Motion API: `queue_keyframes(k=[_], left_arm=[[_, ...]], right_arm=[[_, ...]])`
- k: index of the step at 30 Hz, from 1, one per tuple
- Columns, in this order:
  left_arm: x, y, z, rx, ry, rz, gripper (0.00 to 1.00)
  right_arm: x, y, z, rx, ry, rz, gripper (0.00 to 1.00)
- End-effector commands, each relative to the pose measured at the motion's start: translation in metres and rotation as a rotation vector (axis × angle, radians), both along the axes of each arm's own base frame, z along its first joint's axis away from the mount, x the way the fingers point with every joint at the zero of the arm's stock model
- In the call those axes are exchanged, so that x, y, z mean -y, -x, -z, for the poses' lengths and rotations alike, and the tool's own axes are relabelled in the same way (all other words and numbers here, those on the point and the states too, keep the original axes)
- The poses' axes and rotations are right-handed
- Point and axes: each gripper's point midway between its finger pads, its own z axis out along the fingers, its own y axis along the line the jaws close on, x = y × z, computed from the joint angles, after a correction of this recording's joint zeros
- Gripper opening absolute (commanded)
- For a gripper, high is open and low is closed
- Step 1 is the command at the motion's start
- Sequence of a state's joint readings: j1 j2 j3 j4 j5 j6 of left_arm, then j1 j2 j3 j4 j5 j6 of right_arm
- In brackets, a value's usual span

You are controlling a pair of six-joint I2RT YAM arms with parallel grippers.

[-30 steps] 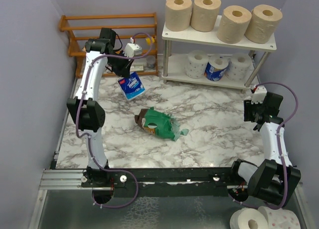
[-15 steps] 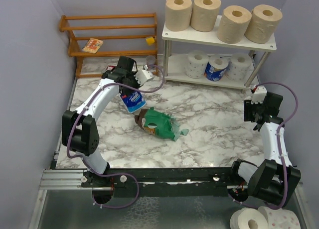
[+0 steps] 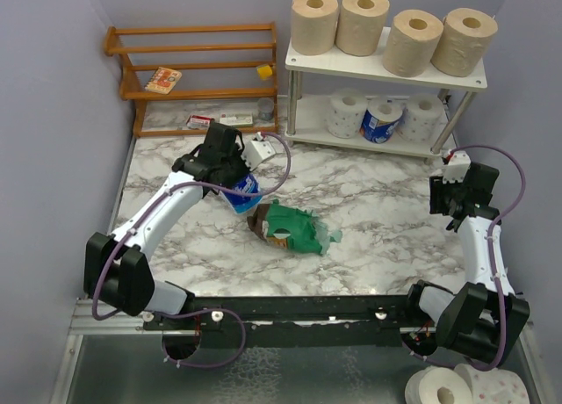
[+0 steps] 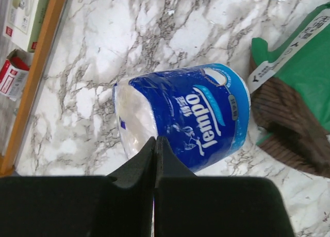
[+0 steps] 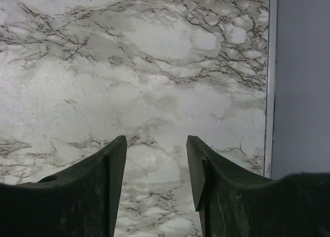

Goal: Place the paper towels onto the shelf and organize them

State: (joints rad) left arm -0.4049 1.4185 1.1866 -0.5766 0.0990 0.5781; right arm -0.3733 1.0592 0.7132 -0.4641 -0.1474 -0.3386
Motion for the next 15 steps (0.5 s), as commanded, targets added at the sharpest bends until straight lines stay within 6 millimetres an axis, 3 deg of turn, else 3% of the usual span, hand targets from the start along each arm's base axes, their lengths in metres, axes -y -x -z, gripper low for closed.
queue_keyframes(k=[1,3,7,10,12,15], left_arm=[[0.011,0.021,0.0,-0.003,0.051,0.027,0.0],[0.007,0.027,0.011,-0.024,0.035,0.022,0.0],[0.002,0.038,0.027,-0.052,0.027,0.014,0.16],[0.006,0.05,0.032,-0.09,0.061,0.029,0.2],[0.012,0.057,0.033,-0.123,0.094,0.041,0.32],[0.018,0.065,0.03,-0.159,0.127,0.047,0.38]], right_arm=[[-0.001,-0.003,-0.007,0.021,-0.001,-0.02,0.51],[0.0,-0.003,-0.006,0.018,0.001,-0.013,0.51],[0.001,-0.003,-0.005,0.016,0.001,-0.007,0.52],[0.001,-0.003,-0.005,0.015,0.001,-0.007,0.52],[0.0,-0.003,-0.006,0.017,0.001,-0.01,0.52],[-0.001,-0.003,-0.005,0.015,-0.002,-0.016,0.52]])
